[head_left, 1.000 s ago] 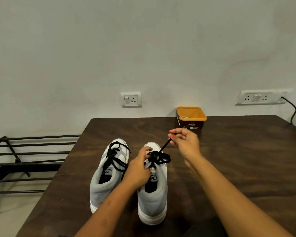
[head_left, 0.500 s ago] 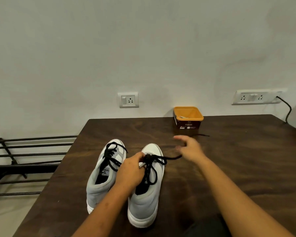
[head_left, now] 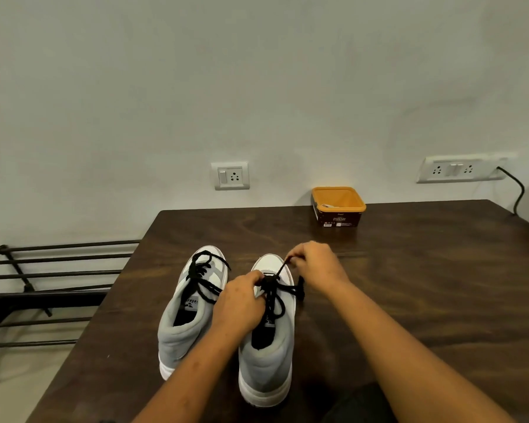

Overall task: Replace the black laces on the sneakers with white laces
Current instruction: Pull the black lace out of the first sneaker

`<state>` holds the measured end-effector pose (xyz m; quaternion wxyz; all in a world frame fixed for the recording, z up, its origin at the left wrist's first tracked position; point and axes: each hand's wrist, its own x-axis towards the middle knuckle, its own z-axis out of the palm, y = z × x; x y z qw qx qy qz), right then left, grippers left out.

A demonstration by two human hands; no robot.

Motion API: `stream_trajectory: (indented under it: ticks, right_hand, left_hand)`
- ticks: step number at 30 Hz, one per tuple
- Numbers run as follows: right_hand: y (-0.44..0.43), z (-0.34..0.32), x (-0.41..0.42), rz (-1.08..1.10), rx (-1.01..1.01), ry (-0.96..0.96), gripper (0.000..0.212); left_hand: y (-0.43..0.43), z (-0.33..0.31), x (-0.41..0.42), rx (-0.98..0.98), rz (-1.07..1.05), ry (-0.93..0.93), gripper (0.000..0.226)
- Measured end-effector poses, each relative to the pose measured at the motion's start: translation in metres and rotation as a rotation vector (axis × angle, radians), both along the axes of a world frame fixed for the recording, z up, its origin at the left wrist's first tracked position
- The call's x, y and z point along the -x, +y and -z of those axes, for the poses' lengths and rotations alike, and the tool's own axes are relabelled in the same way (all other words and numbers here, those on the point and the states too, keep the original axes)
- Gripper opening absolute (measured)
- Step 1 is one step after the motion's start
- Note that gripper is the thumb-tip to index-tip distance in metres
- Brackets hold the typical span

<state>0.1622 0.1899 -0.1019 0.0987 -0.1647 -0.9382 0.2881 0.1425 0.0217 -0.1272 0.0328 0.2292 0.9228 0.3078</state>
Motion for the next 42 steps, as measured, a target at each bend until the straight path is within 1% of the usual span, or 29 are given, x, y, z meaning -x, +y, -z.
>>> stream_trajectory:
  ticks: [2,4,5,6,7,8,9,10,11,12,14,15,16,17,19,21,23,25,27,30,32,35,38,40,41,42]
  right_hand:
    - [0.016,0.002,0.001,0.21,0.221,0.167,0.023]
    - [0.033,0.004,-0.004,0.471,0.483,0.295,0.022]
    - [0.041,0.006,-0.006,0.583,0.6,0.335,0.022]
    - [0.048,0.009,-0.009,0.662,0.666,0.342,0.021]
    - [0.054,0.013,-0.011,0.695,0.666,0.308,0.023]
    - [0.057,0.016,-0.012,0.672,0.579,0.23,0.027]
    - [0.057,0.016,-0.013,0.583,0.431,0.114,0.032]
    - [0.052,0.015,-0.014,0.44,0.287,0.001,0.038]
    - [0.046,0.014,-0.015,0.261,0.189,-0.07,0.045]
    - [0.039,0.011,-0.015,0.073,0.147,-0.109,0.05]
    - [0.02,0.003,-0.016,-0.223,0.246,-0.155,0.052]
    - [0.012,0.002,-0.016,-0.312,0.276,-0.18,0.047]
    - [0.005,0.001,-0.014,-0.362,0.252,-0.203,0.04]
    - [0.0,0.0,-0.013,-0.385,0.188,-0.217,0.034]
    - [-0.006,0.0,-0.01,-0.368,0.137,-0.185,0.023]
    - [-0.007,0.001,-0.007,-0.303,0.151,-0.13,0.011]
    - [-0.007,0.002,-0.004,-0.249,0.083,-0.095,0.008]
    - [-0.003,0.003,-0.002,-0.186,0.039,-0.045,0.012]
    - [0.004,0.002,-0.002,-0.079,0.041,0.03,0.019]
    - [0.016,0.006,-0.004,0.104,0.112,0.136,0.027]
    - [0.015,0.01,-0.004,0.165,0.153,0.186,0.027]
    - [0.007,0.011,-0.002,0.163,0.179,0.224,0.022]
    - [0.009,0.012,0.0,0.12,0.147,0.112,0.024]
    - [0.011,0.014,-0.002,0.025,0.147,0.036,0.026]
    - [0.011,0.015,-0.004,-0.047,0.151,0.019,0.028]
    - [0.009,0.014,-0.005,-0.121,0.147,0.015,0.034]
  left_hand:
    - [0.0,0.0,0.0,0.008,0.004,0.003,0.032]
    - [0.0,0.0,-0.001,0.013,0.003,0.004,0.031]
    - [0.0,0.0,-0.001,0.012,0.002,0.002,0.031]
    - [0.0,0.0,-0.001,0.009,0.003,-0.001,0.031]
    - [0.0,0.0,-0.001,0.006,0.004,-0.005,0.031]
    - [0.0,0.0,-0.001,0.002,0.005,-0.009,0.031]
    - [0.0,0.0,-0.001,-0.001,0.005,-0.011,0.031]
    - [0.0,0.0,-0.001,-0.001,0.004,-0.012,0.031]
    - [0.0,0.0,-0.001,-0.002,0.004,-0.013,0.03]
    - [-0.001,0.0,-0.001,-0.004,0.004,-0.016,0.031]
    - [-0.001,0.001,-0.001,-0.013,0.003,-0.03,0.032]
    - [-0.002,0.001,-0.001,-0.021,0.003,-0.038,0.033]
    - [-0.002,0.001,-0.001,-0.028,0.002,-0.045,0.032]
    - [-0.002,0.0,0.0,-0.034,0.003,-0.049,0.032]
    - [-0.002,0.001,0.001,-0.039,0.001,-0.055,0.031]
    - [-0.003,0.002,0.003,-0.039,0.003,-0.057,0.031]
    - [-0.003,0.003,0.004,-0.046,0.009,-0.058,0.032]
    - [-0.001,0.003,0.004,-0.047,0.017,-0.053,0.031]
    - [0.0,0.003,0.004,-0.051,0.017,-0.05,0.029]
    - [0.002,0.003,0.003,-0.033,0.017,-0.047,0.026]
    - [0.003,0.003,0.002,-0.029,0.017,-0.047,0.023]
    - [0.003,0.004,0.001,-0.05,0.017,-0.049,0.021]
    - [0.003,0.007,0.002,-0.141,0.005,-0.098,0.021]
    - [0.003,0.01,0.003,-0.216,-0.018,-0.15,0.024]
    - [0.003,0.012,0.003,-0.252,-0.032,-0.176,0.022]
    - [0.004,0.014,0.004,-0.291,-0.052,-0.204,0.018]
